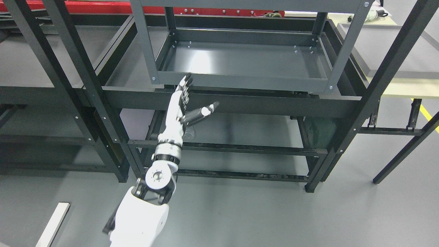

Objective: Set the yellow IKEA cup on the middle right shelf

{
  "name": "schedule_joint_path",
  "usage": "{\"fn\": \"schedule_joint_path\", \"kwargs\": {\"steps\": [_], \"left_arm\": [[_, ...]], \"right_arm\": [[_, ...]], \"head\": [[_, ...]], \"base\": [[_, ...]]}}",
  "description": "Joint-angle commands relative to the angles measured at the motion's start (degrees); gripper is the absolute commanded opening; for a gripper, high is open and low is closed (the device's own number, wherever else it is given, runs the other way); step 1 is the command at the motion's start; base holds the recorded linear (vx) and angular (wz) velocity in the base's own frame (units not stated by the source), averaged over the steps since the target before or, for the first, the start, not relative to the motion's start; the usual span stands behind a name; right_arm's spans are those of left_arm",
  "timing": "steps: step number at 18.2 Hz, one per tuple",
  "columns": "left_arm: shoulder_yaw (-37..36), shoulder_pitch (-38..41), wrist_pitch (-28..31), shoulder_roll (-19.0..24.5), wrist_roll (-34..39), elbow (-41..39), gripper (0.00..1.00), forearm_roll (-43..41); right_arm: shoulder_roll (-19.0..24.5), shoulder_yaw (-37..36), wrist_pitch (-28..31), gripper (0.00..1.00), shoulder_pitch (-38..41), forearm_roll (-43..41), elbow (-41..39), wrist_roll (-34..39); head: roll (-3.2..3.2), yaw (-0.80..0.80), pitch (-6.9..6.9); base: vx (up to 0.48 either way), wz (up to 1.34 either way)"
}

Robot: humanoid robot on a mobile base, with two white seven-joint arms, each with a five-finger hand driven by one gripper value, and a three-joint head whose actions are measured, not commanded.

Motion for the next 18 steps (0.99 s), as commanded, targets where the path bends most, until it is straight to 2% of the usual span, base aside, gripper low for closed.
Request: {"fn": "schedule_joint_path", "kwargs": {"steps": [1,4,7,18], "left_arm": [[6.1,12.9,-1.4,1.0,-2.0,-3.5,0.99,-2.6],[7.8,15.8,0.7,1.0,-4.8,-7.2,0.95,-1.1],[10.3,17.2,1.4,1.0,-4.9,-10.2,0.99,-0.4],[12.1,16.1,1.5,1.0,-4.9,-13.0,0.99,-0.5]], "right_arm": [[-1.0,1.0,0.0,0.99,0.8,-1.4,0.0,0.0],[-1.0,1.0,0.0,0.99,0.8,-1.4,0.0,0.0],[-1.0,1.0,0.0,0.99,0.8,-1.4,-0.1,0.0],[-1.0,1.0,0.0,0.99,0.8,-1.4,0.0,0.0]], "head": [[0.00,0.00,0.00],[0.00,0.00,0.00],[0.00,0.00,0.00],[0.00,0.00,0.00]], "base": [[0.000,0.00],[0.013,-0.01],[0.014,0.00],[0.012,0.01]]}}
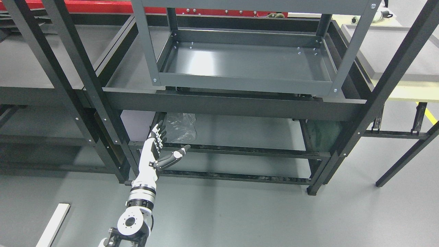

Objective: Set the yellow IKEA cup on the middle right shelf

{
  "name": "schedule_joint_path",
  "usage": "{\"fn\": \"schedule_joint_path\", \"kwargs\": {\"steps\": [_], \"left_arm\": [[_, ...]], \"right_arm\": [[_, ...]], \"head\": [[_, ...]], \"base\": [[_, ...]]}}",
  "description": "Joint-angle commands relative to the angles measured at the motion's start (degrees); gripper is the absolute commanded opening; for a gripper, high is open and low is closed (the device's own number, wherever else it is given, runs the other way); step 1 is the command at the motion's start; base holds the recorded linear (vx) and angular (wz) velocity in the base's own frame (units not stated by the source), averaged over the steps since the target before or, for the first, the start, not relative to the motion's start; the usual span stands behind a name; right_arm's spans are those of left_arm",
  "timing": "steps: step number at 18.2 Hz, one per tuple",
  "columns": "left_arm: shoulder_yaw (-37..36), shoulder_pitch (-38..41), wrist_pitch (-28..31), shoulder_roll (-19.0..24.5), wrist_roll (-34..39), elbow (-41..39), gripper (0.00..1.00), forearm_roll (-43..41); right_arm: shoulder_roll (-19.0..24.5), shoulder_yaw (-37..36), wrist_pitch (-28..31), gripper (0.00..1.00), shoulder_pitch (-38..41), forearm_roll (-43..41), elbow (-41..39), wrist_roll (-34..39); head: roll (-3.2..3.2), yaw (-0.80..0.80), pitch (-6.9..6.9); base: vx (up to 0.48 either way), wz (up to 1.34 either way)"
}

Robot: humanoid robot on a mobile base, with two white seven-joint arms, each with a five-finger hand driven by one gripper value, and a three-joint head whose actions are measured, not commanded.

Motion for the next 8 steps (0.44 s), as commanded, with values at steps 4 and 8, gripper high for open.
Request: {"fn": "schedule_joint_path", "kwargs": {"steps": [4,8], "left_arm": [[3.0,0.8,-0.1,1.0,0.0,-3.5,0.99,0.1],[3.1,0.8,-0.1,1.0,0.0,-3.4,0.99,0.1]], "right_arm": [[-1.0,1.0,0.0,0.99,0.8,-1.4,0.0,0.0],[-1.0,1.0,0.0,0.99,0.8,-1.4,0.0,0.0]], "head": [[0.00,0.00,0.00],[0.00,0.00,0.00]], "base": [[0.024,0.00],[0.007,0.00]]}}
